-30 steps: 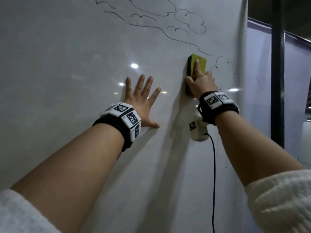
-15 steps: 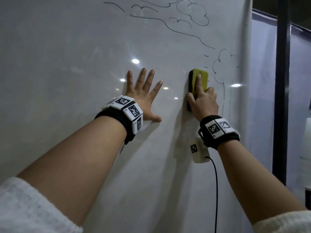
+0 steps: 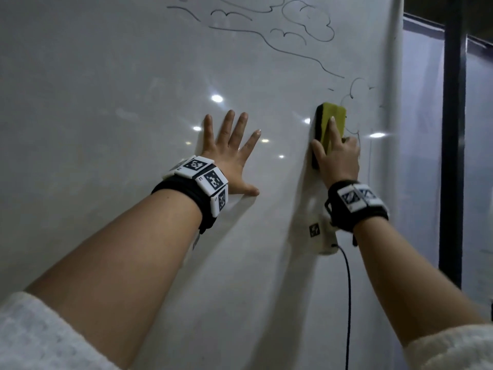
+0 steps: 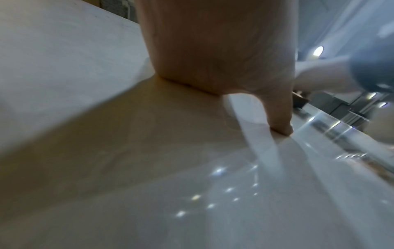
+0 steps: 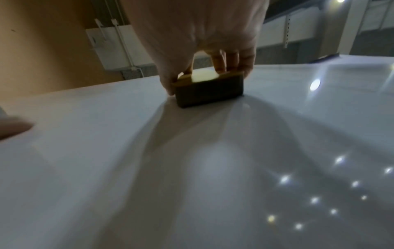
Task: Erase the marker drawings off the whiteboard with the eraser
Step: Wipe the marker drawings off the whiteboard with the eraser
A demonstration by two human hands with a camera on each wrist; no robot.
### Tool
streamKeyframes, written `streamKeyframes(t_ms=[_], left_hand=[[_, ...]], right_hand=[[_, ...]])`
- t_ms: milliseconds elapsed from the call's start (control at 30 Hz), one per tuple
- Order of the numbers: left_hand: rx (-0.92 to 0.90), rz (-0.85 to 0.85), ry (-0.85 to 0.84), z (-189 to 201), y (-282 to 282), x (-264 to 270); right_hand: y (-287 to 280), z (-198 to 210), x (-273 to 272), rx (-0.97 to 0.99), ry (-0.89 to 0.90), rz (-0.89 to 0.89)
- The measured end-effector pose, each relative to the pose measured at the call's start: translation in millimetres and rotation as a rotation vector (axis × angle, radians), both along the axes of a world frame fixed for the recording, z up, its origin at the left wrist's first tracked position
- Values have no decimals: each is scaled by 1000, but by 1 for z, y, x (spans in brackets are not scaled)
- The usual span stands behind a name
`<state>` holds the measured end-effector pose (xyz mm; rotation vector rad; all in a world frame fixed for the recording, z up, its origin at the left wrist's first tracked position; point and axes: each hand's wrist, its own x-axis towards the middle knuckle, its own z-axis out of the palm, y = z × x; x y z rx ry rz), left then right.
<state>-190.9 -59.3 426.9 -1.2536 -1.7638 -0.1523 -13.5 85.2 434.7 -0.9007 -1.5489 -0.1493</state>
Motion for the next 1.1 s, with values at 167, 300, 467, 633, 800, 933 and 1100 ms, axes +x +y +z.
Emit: streamKeyframes(t_ms=[167, 300, 467, 633, 800, 933, 1100], left_hand=[[3, -3, 2, 0, 1, 0], [8, 0, 5, 0, 2, -1], [1, 11, 4, 0, 4, -1], [-1, 3, 3, 1, 3, -1], [2, 4, 4, 1, 0, 1], [-2, 9, -5, 0, -1, 2], [-23, 23, -14, 0, -4, 4]], right_hand=[[2, -30, 0, 2, -28, -31], [5, 12, 7, -20, -99, -48], [-2, 80, 18, -99, -137, -39], [-5, 58, 14, -98, -125, -1], [-9, -26, 4, -19, -98, -25], [-3, -40, 7, -25, -99, -39], [-2, -10, 11, -90, -39, 0]])
